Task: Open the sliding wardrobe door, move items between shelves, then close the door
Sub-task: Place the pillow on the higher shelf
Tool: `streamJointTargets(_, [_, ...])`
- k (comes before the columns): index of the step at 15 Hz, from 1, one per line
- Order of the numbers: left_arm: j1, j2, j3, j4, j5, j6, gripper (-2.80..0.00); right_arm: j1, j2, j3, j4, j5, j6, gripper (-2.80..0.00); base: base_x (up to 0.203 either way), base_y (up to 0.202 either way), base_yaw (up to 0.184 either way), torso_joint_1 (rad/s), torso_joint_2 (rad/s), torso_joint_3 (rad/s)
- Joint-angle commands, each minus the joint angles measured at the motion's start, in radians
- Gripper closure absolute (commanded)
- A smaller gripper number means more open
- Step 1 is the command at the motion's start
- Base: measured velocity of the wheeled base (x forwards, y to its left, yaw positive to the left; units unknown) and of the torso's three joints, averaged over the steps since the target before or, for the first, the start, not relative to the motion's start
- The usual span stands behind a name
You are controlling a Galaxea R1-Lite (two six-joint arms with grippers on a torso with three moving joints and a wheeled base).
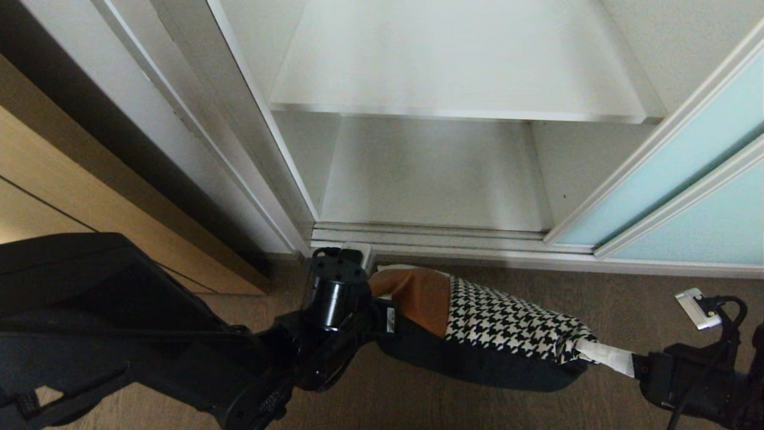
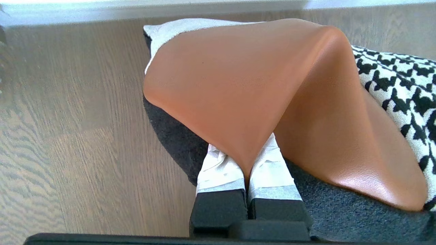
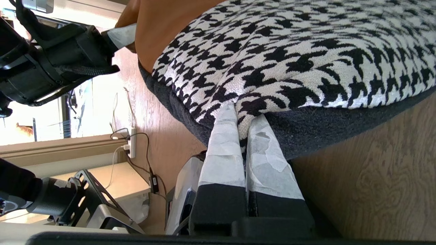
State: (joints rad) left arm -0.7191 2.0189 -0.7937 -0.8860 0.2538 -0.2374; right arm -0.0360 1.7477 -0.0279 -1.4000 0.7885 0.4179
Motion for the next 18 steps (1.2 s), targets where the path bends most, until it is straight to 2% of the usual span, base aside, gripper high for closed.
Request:
streamJointTargets(1, [0.0,0.0,-0.007,-0.007,0.002,-0.002,0.0,0.001,-0.002,0.002,-0.008,0.005,0.002,0.0,0.0,0.0,0.0,0.001,0.0,0.115])
streamJointTargets(18, [-0.003,-0.006,0.019,-0.018,0.01,-0.002,0.0,0.014,0.013,0.0,-0.01,0.006,-0.001,0.0,0.0,0.0,0.0,0.002,0.0,0.197])
